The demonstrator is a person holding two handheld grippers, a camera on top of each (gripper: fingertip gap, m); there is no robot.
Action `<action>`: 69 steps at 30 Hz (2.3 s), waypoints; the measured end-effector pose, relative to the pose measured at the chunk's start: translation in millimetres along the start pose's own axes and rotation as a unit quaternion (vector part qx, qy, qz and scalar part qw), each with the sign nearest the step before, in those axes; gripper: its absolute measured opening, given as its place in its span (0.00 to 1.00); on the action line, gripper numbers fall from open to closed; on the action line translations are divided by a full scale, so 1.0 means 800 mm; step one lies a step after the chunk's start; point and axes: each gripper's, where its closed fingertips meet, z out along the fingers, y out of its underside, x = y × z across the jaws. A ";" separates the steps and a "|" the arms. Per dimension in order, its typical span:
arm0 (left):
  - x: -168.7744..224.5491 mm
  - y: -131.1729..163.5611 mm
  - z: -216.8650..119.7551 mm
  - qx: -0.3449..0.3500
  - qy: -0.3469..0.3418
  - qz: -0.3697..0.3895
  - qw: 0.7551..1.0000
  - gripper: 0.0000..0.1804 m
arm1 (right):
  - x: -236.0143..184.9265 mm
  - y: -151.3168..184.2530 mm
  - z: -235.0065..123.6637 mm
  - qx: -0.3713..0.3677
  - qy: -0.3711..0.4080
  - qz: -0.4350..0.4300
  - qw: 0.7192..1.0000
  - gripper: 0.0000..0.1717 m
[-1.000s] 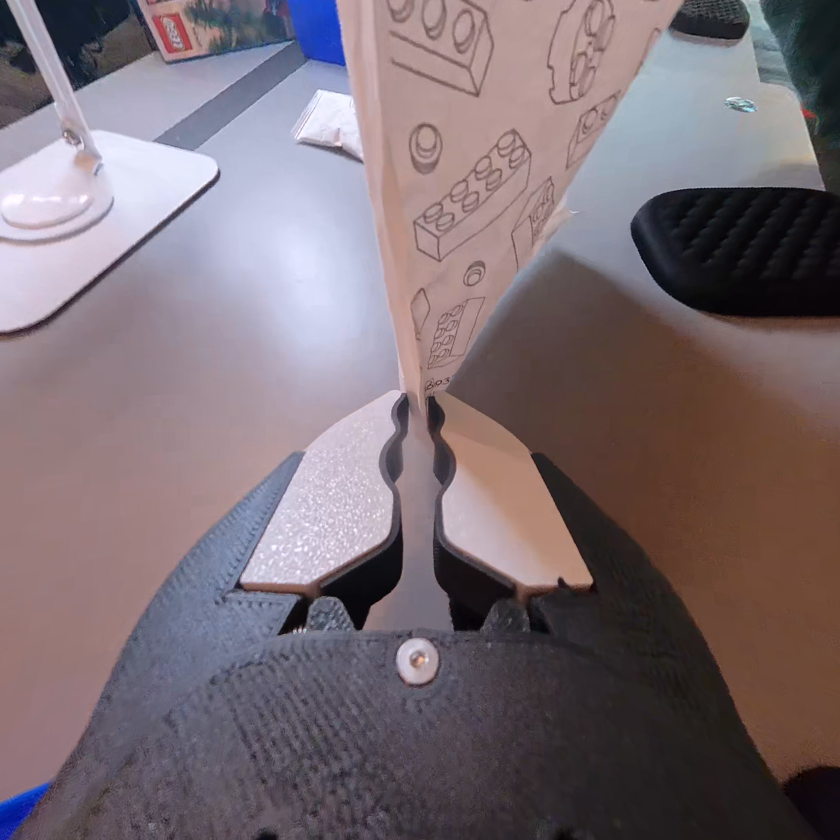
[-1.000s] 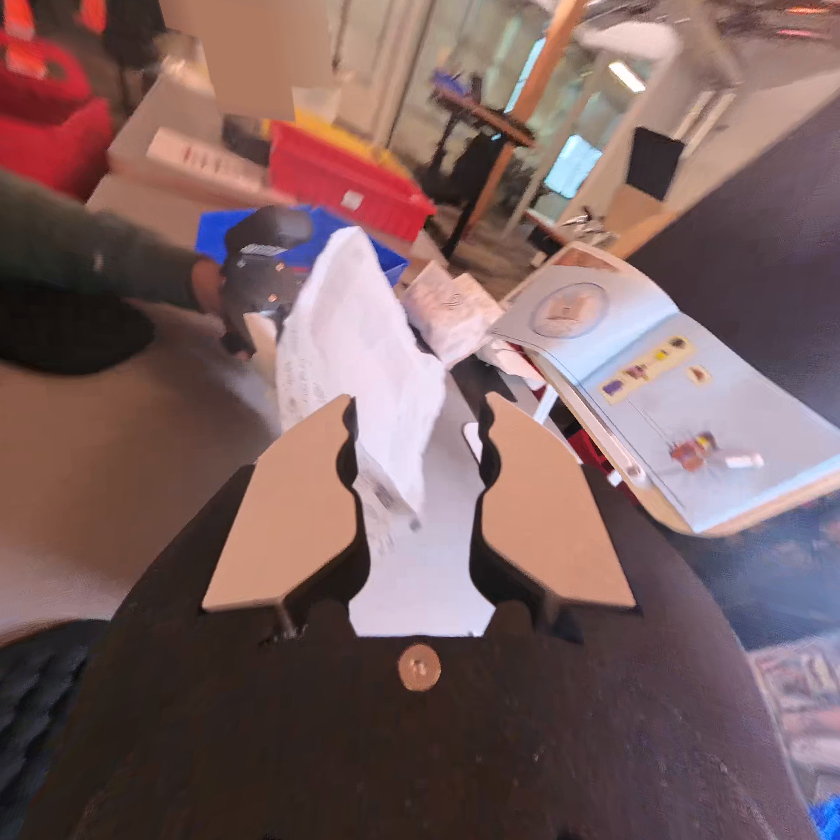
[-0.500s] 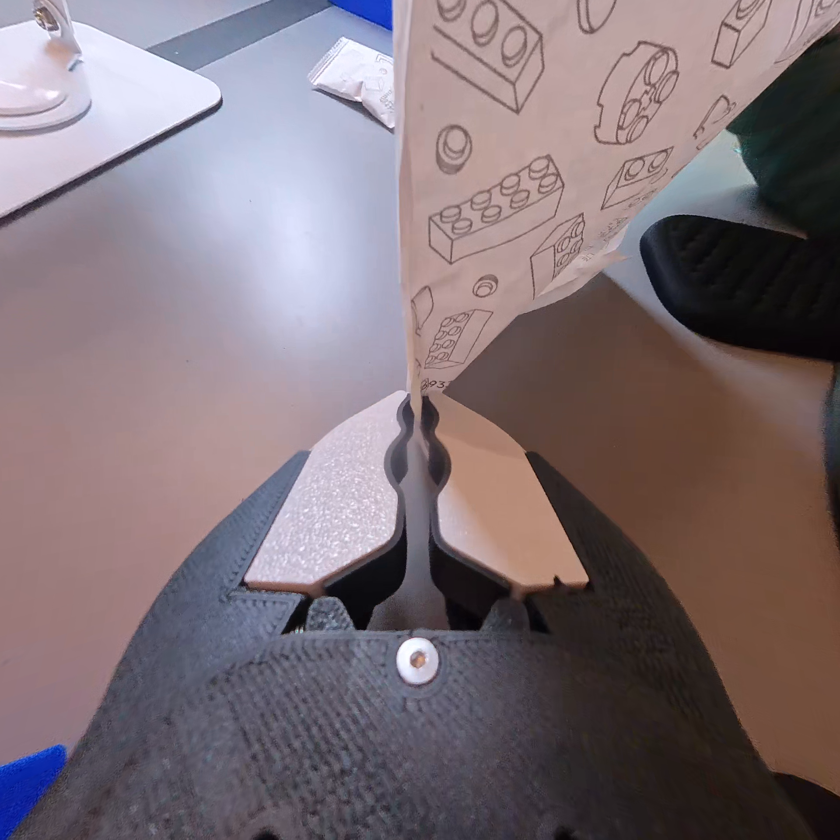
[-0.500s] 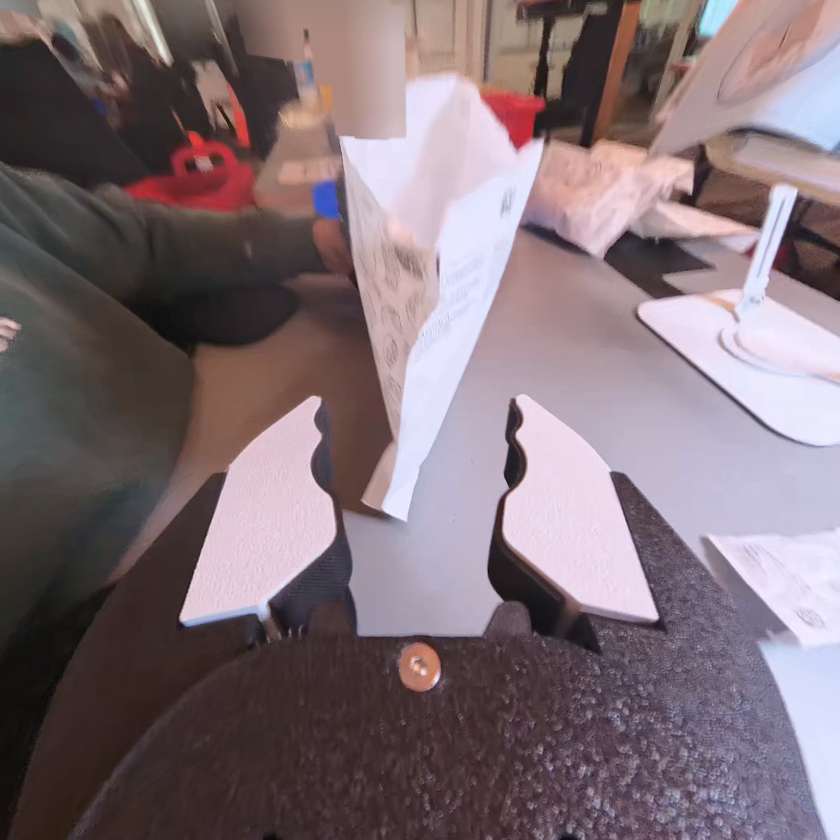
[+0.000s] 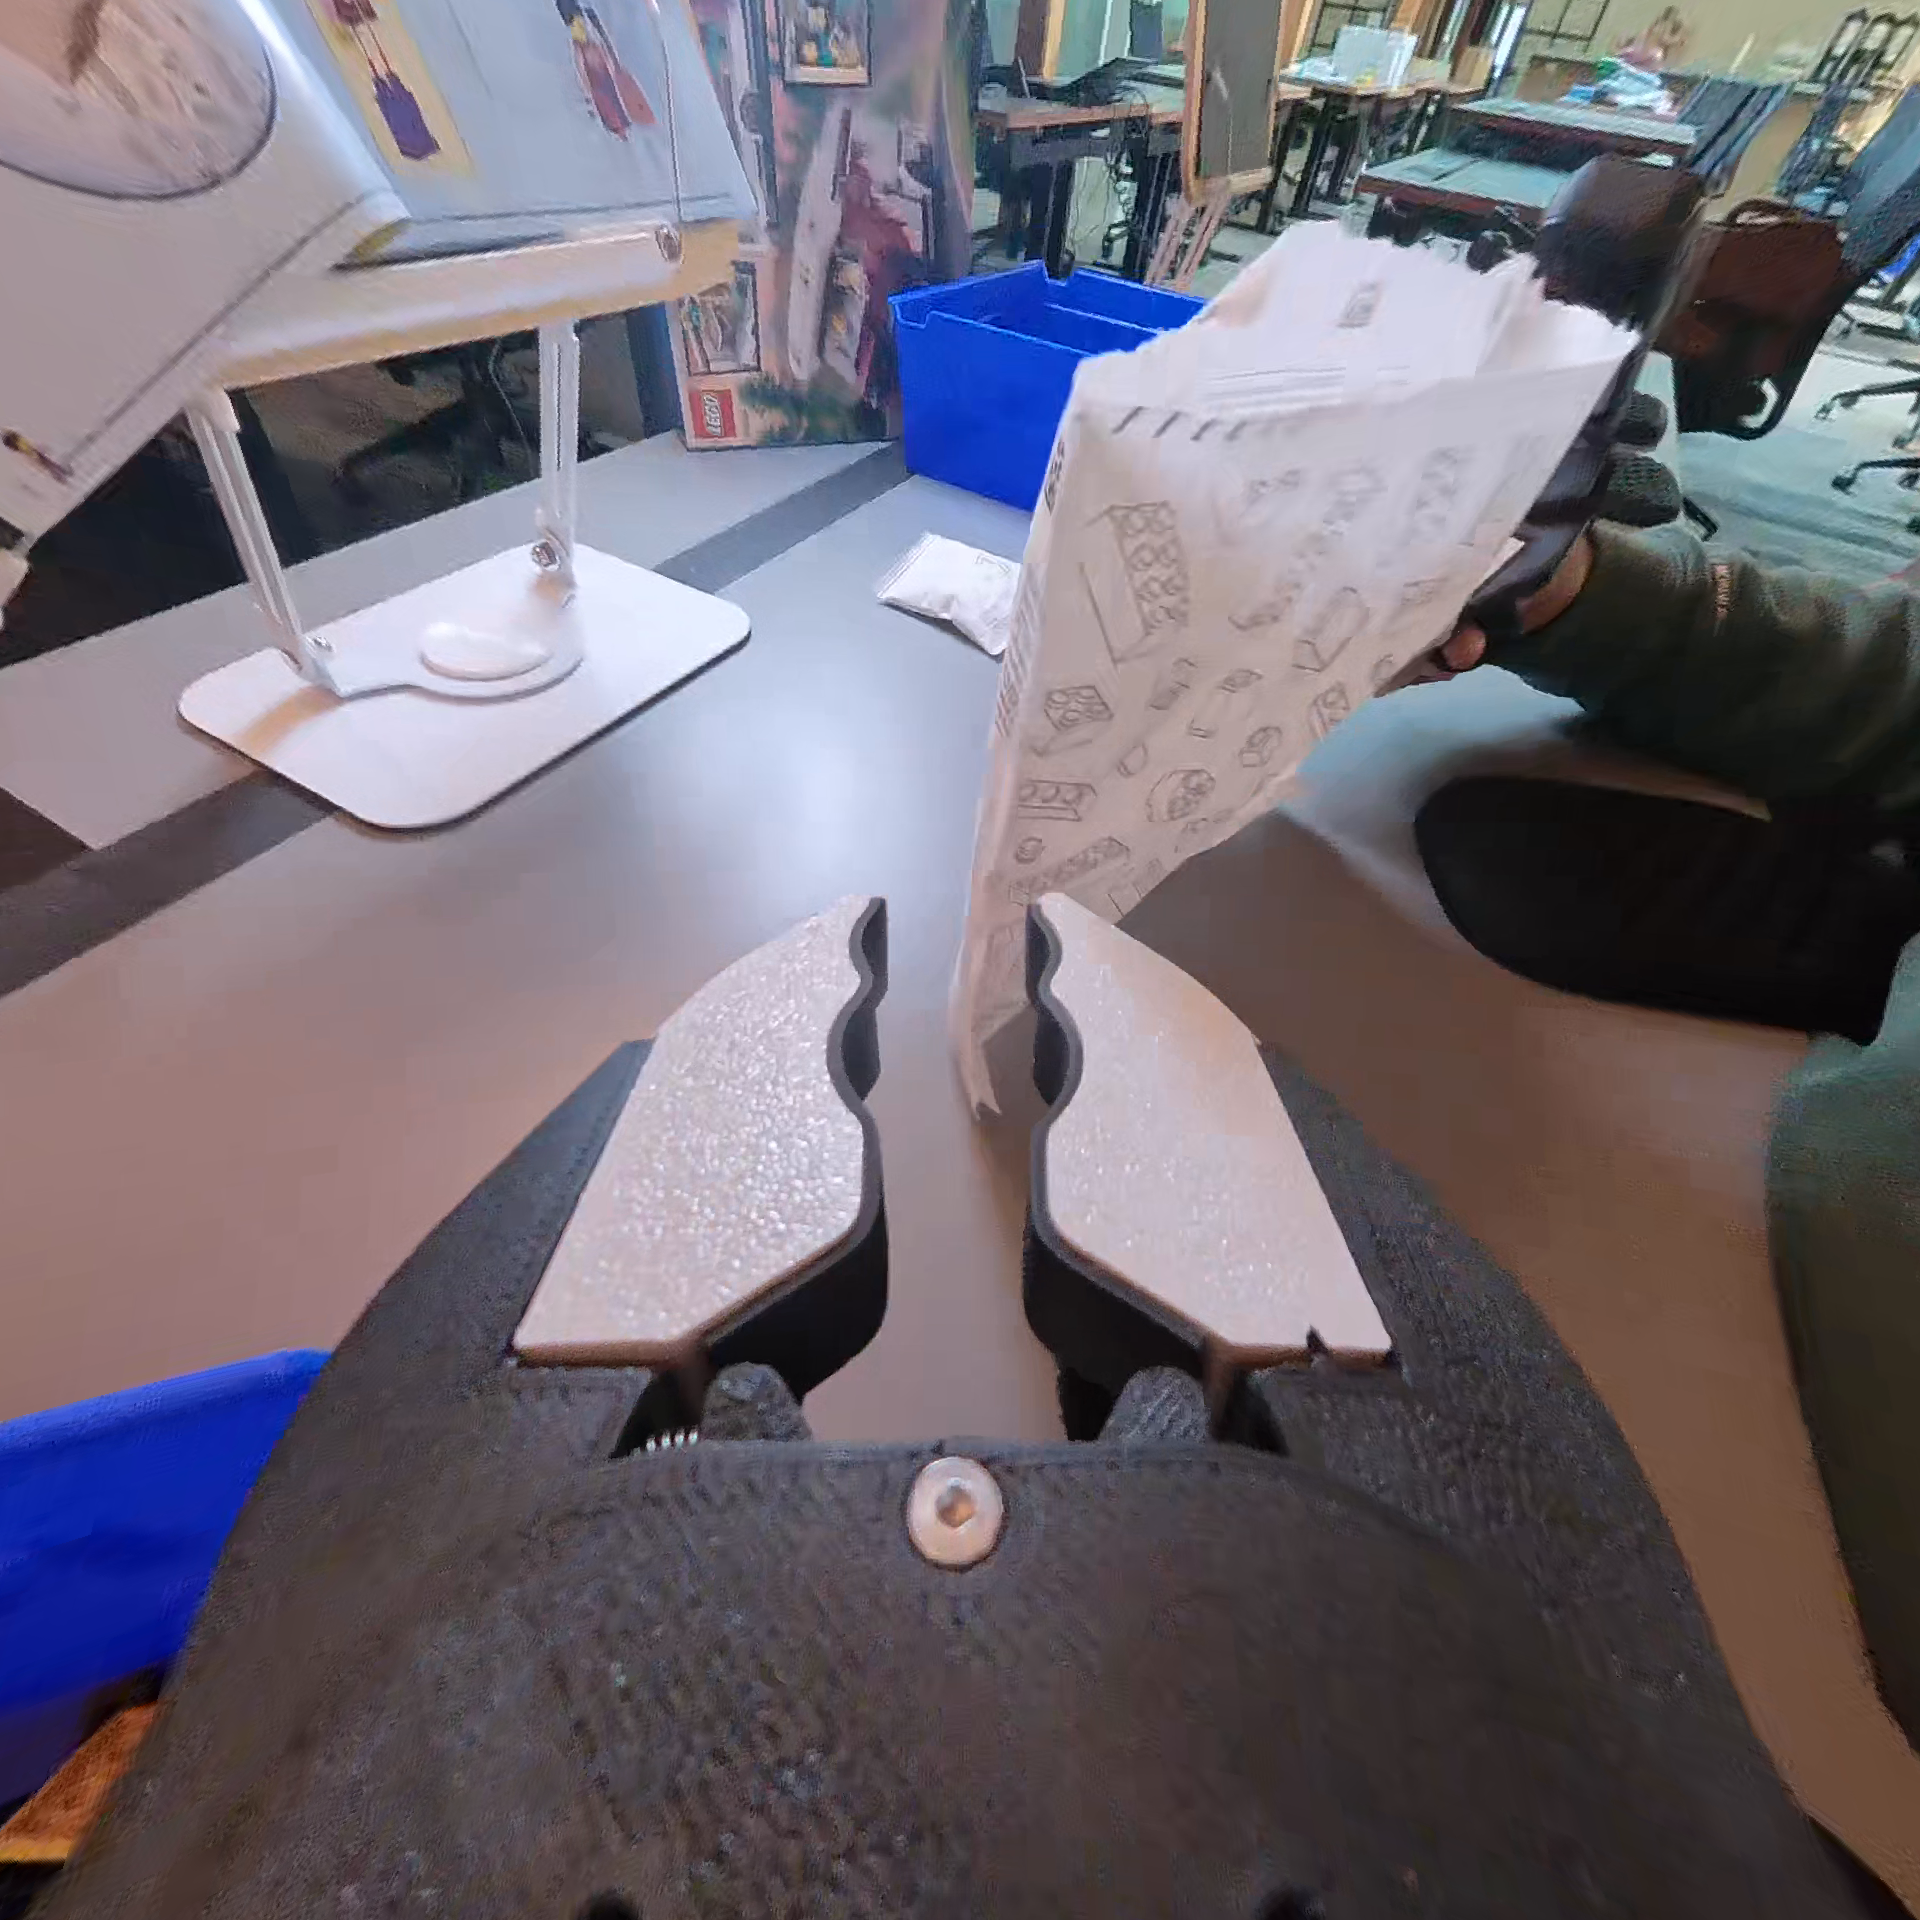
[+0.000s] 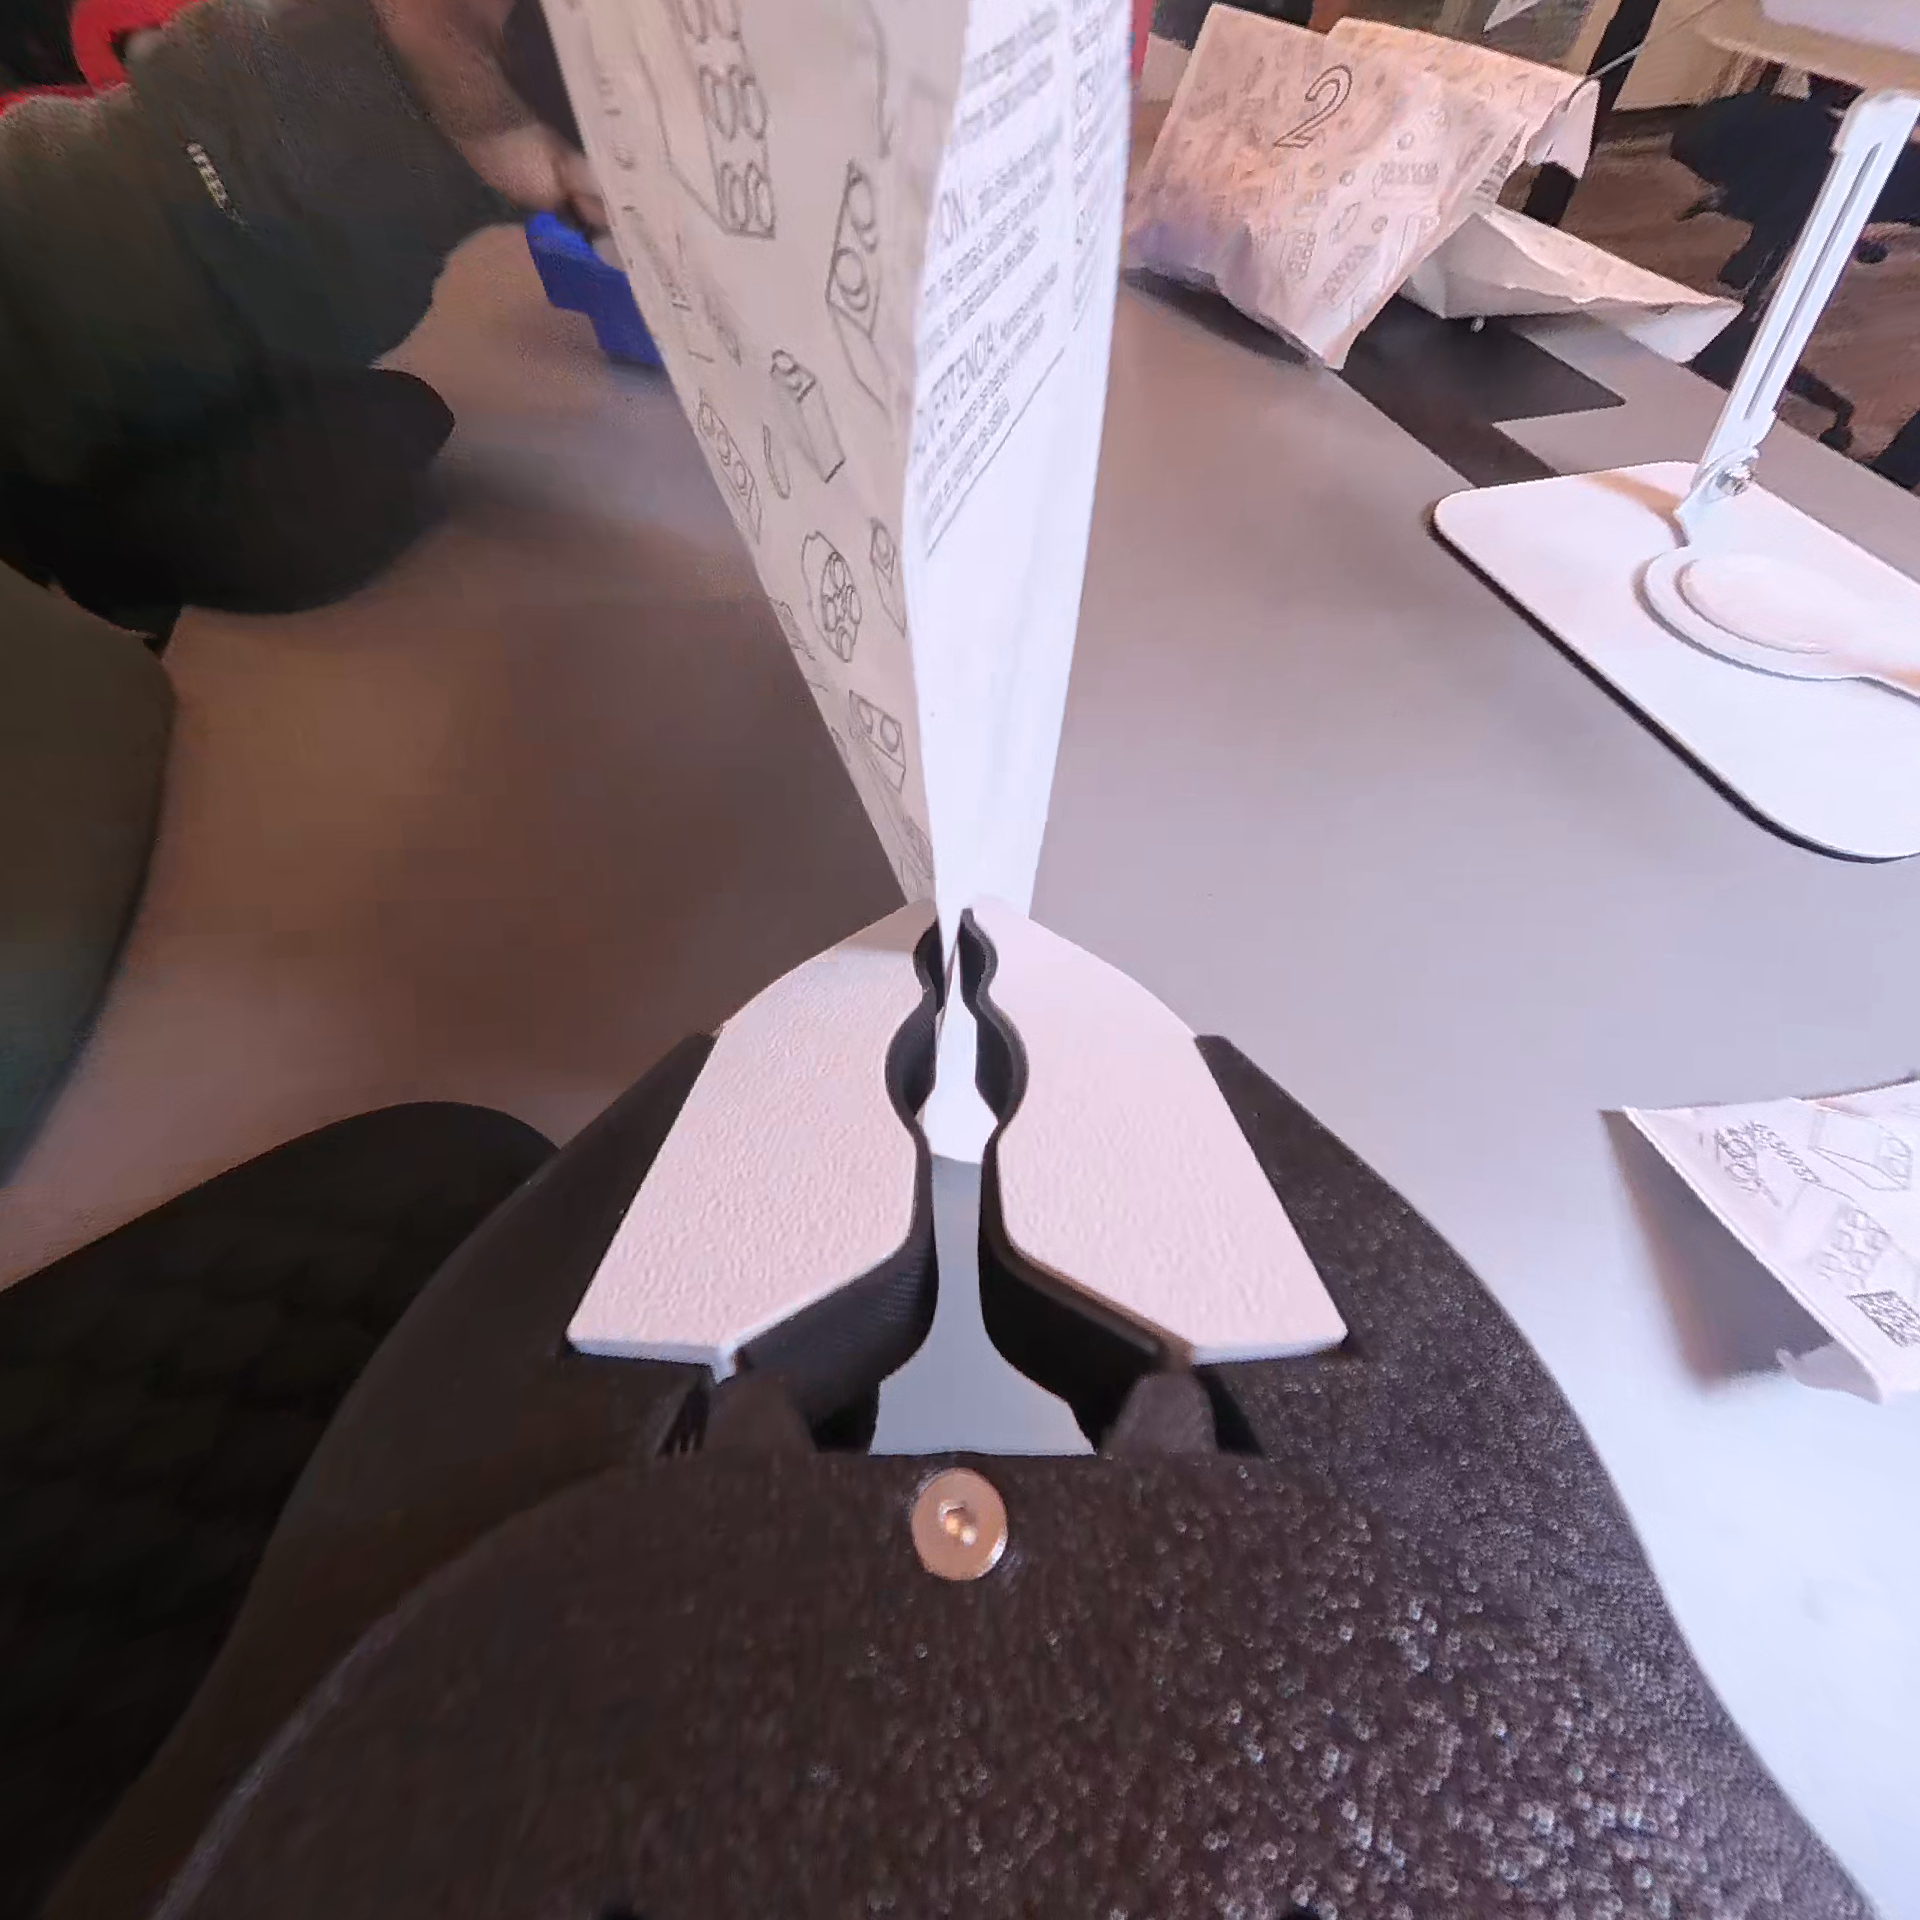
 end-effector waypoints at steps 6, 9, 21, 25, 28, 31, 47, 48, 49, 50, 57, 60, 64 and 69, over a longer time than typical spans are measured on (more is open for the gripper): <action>0.015 0.041 0.016 -0.083 0.026 0.049 0.995 0.22 | -0.010 -0.005 -0.002 0.015 -0.037 0.027 0.999 0.01; 0.022 0.072 0.041 -0.133 0.037 0.080 0.987 0.23 | -0.015 -0.007 -0.004 0.026 -0.056 0.043 0.997 0.00; -0.136 -0.047 -0.156 -0.062 -0.319 0.001 0.946 0.11 | 0.002 0.003 -0.022 0.019 -0.038 0.075 0.996 0.00; -0.250 0.025 -0.334 -0.187 -0.496 -0.127 0.838 0.24 | 0.006 0.007 -0.029 0.011 -0.023 0.077 0.997 0.00; -0.267 0.120 -0.365 -0.239 -0.454 -0.306 0.802 0.43 | 0.007 0.007 -0.029 0.005 -0.019 0.083 0.996 0.00; -0.266 0.163 -0.358 -0.258 -0.412 -0.376 0.789 0.40 | 0.006 0.008 -0.030 0.000 -0.018 0.083 0.996 0.00; -0.254 0.183 -0.263 -0.523 -0.259 -0.201 0.786 0.19 | -0.008 0.017 -0.023 -0.001 -0.044 0.075 0.996 0.00; -0.246 0.189 -0.266 -0.526 -0.246 -0.211 0.786 0.18 | -0.008 0.017 -0.023 -0.003 -0.046 0.074 0.996 0.00; -0.239 0.191 -0.264 -0.518 -0.234 -0.227 0.791 0.13 | -0.009 0.017 -0.023 -0.004 -0.047 0.073 0.996 0.00; -0.238 0.191 -0.261 -0.506 -0.233 -0.231 0.798 0.09 | -0.009 0.017 -0.022 -0.004 -0.048 0.073 0.996 0.00; -0.230 0.183 -0.260 -0.455 -0.248 -0.300 0.801 0.03 | -0.010 0.019 -0.021 -0.014 -0.047 0.081 0.995 0.00; -0.243 0.145 -0.267 -0.406 -0.287 -0.274 0.823 0.03 | -0.011 0.019 -0.020 -0.016 -0.054 0.089 0.994 0.00; -0.263 0.076 -0.286 -0.308 -0.345 -0.255 0.849 0.04 | -0.014 0.020 -0.018 -0.018 -0.060 0.096 0.993 0.00; -0.293 0.029 -0.333 -0.222 -0.453 -0.232 0.832 0.04 | -0.016 0.020 -0.018 -0.023 -0.059 0.093 0.994 0.01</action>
